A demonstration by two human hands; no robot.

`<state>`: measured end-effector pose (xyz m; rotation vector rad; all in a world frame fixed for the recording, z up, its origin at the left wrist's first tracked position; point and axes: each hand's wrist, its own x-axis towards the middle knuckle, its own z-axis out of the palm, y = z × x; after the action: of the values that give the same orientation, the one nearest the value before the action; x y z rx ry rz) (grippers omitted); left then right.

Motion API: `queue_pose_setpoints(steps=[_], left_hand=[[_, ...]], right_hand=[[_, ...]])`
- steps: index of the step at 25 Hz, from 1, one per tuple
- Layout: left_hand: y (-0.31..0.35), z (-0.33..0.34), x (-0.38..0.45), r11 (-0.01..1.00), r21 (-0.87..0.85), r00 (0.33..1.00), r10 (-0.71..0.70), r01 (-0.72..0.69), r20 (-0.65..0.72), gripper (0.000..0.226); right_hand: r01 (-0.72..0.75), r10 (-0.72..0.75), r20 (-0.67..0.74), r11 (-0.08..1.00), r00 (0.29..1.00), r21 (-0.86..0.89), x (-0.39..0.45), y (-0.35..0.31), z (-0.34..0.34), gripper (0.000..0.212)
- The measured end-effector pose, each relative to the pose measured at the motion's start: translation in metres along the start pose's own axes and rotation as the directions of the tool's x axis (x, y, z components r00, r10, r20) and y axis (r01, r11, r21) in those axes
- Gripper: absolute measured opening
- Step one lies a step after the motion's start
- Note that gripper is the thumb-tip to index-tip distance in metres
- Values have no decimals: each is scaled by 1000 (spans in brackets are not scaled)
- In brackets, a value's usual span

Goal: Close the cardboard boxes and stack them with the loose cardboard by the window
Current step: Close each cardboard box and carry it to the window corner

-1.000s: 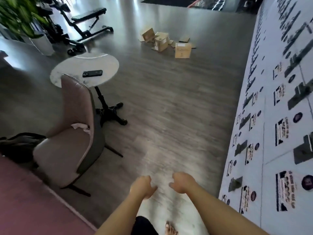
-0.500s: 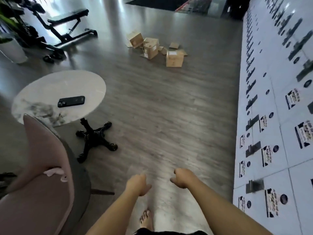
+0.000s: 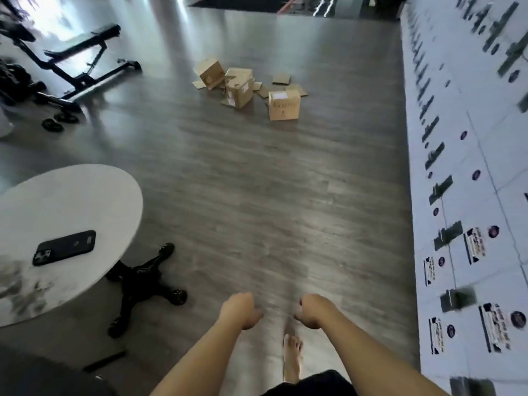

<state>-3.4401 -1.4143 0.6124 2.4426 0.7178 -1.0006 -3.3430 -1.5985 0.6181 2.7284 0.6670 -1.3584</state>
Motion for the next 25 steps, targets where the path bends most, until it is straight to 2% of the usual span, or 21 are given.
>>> queue_pose_setpoints(steps=[2, 6, 9, 13, 17, 21, 25], left_hand=[[20, -42, 25, 999, -36, 1000, -8, 7, -21, 55], [46, -125, 86, 995, -98, 996, -38, 30, -80, 60], [50, -169, 130, 994, -90, 996, -60, 55, -59, 58], [42, -235, 208, 996, -58, 997, -75, 73, -22, 49], [41, -328, 287, 999, -28, 999, -46, 45, -8, 52], [55, -428, 366, 1000, 25, 998, -17, 19, -61, 51], [92, -509, 440, 999, 17, 997, 46, -45, -65, 55]], right_hand=[[8, -8, 3, 1000, 1000, -8, 30, 8, -47, 25], [50, -53, -40, 996, 998, -75, 99, 8, -149, 31], [82, -84, -21, 994, 996, -74, 149, -10, -198, 42], [101, -101, 11, 991, 995, -89, 219, -40, -267, 36], [71, -75, -54, 994, 996, -78, 275, -72, -369, 58], [54, -67, -179, 996, 982, -75, 332, -86, -464, 57], [20, -33, -175, 997, 984, -74, 395, -81, -534, 58]])
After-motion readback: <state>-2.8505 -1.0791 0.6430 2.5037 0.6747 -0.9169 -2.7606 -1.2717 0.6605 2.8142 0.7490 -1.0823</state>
